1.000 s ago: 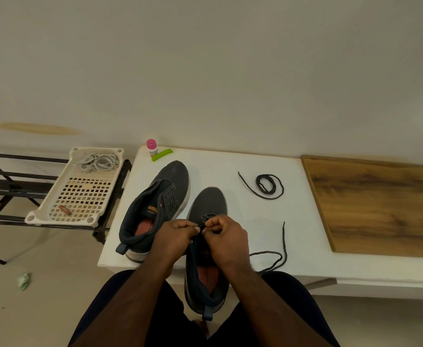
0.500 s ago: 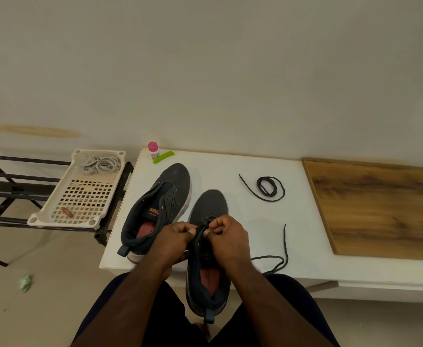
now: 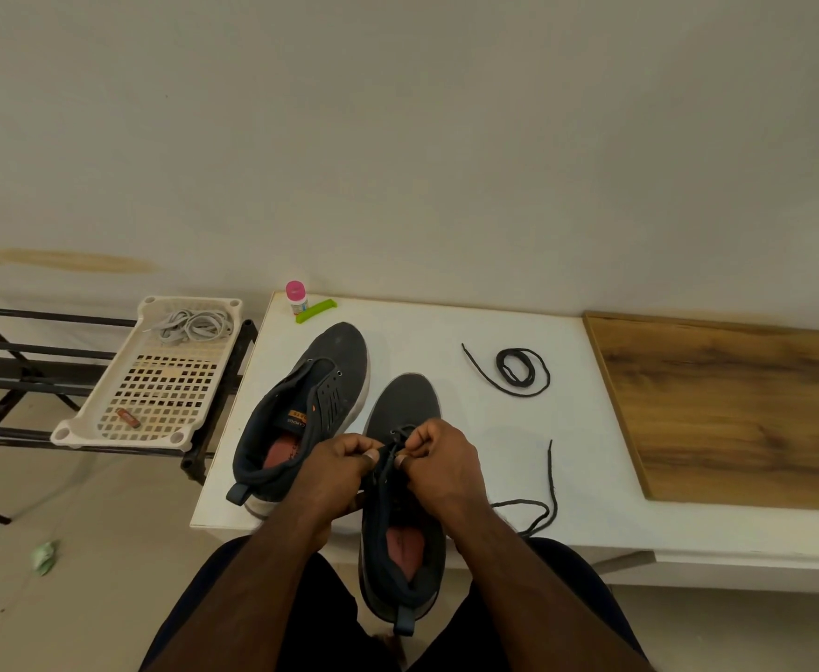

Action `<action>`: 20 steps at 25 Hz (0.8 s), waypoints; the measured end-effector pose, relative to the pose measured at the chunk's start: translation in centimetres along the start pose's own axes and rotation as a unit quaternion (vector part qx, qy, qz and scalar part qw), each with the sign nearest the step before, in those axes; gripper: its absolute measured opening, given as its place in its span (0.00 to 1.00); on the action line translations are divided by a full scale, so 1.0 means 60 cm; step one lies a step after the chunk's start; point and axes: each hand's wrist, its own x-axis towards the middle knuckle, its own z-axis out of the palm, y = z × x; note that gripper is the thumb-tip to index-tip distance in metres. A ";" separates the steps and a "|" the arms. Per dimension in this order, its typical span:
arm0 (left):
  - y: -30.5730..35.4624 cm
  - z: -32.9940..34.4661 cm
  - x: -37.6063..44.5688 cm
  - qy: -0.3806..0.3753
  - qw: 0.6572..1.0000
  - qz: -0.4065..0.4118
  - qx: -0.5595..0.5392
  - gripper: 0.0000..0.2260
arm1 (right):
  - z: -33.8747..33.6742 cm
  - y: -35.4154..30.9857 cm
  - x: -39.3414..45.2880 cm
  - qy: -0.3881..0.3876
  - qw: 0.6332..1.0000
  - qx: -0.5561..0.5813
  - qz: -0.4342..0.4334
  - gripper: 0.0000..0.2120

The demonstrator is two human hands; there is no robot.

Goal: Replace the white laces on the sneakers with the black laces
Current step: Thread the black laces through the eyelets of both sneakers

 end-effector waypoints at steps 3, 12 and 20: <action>0.003 0.001 -0.002 0.003 1.000 -0.001 0.001 0.10 | -0.004 -0.003 0.005 -0.011 1.000 -0.022 -0.016 0.11; 0.007 -0.002 -0.003 -0.007 1.000 -0.001 0.024 0.11 | -0.004 0.001 0.008 -0.016 1.000 -0.017 -0.015 0.11; 0.000 -0.001 0.014 0.029 0.966 0.145 0.211 0.05 | -0.001 -0.010 -0.013 -0.003 0.989 -0.117 -0.095 0.08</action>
